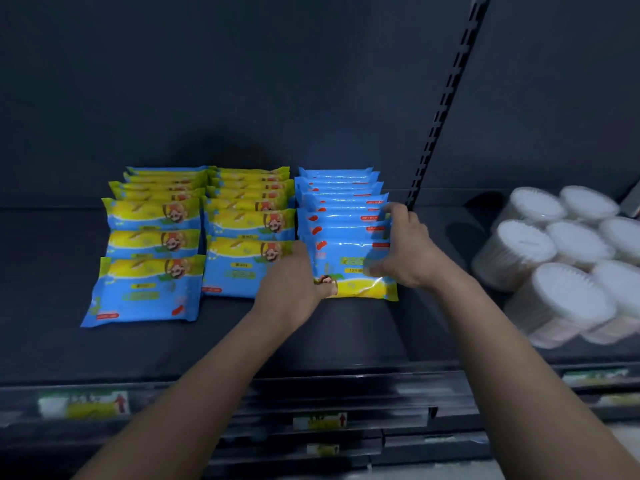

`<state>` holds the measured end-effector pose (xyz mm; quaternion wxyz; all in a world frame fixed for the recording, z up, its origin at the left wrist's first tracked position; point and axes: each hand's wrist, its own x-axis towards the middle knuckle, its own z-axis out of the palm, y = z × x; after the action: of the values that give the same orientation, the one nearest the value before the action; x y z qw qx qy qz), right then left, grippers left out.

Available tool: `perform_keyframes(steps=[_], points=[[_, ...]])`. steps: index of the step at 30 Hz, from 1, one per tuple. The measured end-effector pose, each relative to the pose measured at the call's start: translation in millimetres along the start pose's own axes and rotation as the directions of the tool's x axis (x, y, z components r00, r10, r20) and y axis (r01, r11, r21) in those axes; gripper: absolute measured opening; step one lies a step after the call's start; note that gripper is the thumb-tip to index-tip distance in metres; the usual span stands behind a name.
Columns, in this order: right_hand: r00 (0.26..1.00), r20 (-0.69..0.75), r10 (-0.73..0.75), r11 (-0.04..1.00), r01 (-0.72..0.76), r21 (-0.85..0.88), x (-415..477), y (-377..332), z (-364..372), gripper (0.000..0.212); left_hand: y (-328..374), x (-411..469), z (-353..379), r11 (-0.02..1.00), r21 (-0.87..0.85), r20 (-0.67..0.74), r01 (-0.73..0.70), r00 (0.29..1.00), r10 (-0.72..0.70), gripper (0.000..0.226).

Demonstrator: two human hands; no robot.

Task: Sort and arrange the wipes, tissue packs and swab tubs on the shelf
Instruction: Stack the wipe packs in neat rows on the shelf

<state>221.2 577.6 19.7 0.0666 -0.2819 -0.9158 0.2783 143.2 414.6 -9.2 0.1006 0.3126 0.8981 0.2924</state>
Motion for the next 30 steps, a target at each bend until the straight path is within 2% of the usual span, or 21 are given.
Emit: perform_keyframes(steps=[3,7,12,14,17,20,22,25,30], points=[[0.999,-0.032,-0.021,1.0,0.022,0.014,3,1,2,0.071,12,-2,6,0.999,-0.028,-0.065,0.042,0.997,-0.044,0.058],[0.989,-0.106,-0.1,0.991,0.09,-0.099,3,1,-3,0.061,17,0,12,0.996,-0.032,-0.181,0.08,0.98,-0.085,0.055],[0.986,-0.098,-0.132,0.974,0.11,-0.198,-1,3,-8,0.07,12,-3,8,0.996,-0.063,-0.129,0.063,0.989,-0.071,0.053],[0.976,-0.15,-0.161,0.962,0.121,-0.243,-3,-1,-8,0.071,9,-4,3,0.998,-0.043,-0.104,0.047,0.993,-0.051,0.056],[0.934,-0.253,-0.253,0.933,0.167,-0.318,-9,-13,-3,0.07,2,-9,-6,0.999,-0.05,-0.074,-0.022,0.997,0.018,0.066],[0.88,-0.293,-0.372,0.904,0.273,-0.329,-12,-34,7,0.059,-11,-15,-22,0.993,-0.08,-0.103,-0.09,0.991,0.082,0.058],[0.871,-0.243,-0.427,0.88,0.338,-0.335,-11,-51,16,0.053,-26,-18,-36,0.992,-0.054,-0.157,-0.117,0.982,0.107,0.048],[0.873,-0.099,-0.478,0.848,0.43,-0.311,-7,-77,32,0.057,-54,-20,-62,0.994,0.043,-0.208,-0.103,0.972,0.11,0.041],[0.883,0.045,-0.467,0.832,0.456,-0.316,2,-114,61,0.066,-114,-16,-111,0.966,0.258,-0.128,-0.013,0.991,0.047,0.046]])
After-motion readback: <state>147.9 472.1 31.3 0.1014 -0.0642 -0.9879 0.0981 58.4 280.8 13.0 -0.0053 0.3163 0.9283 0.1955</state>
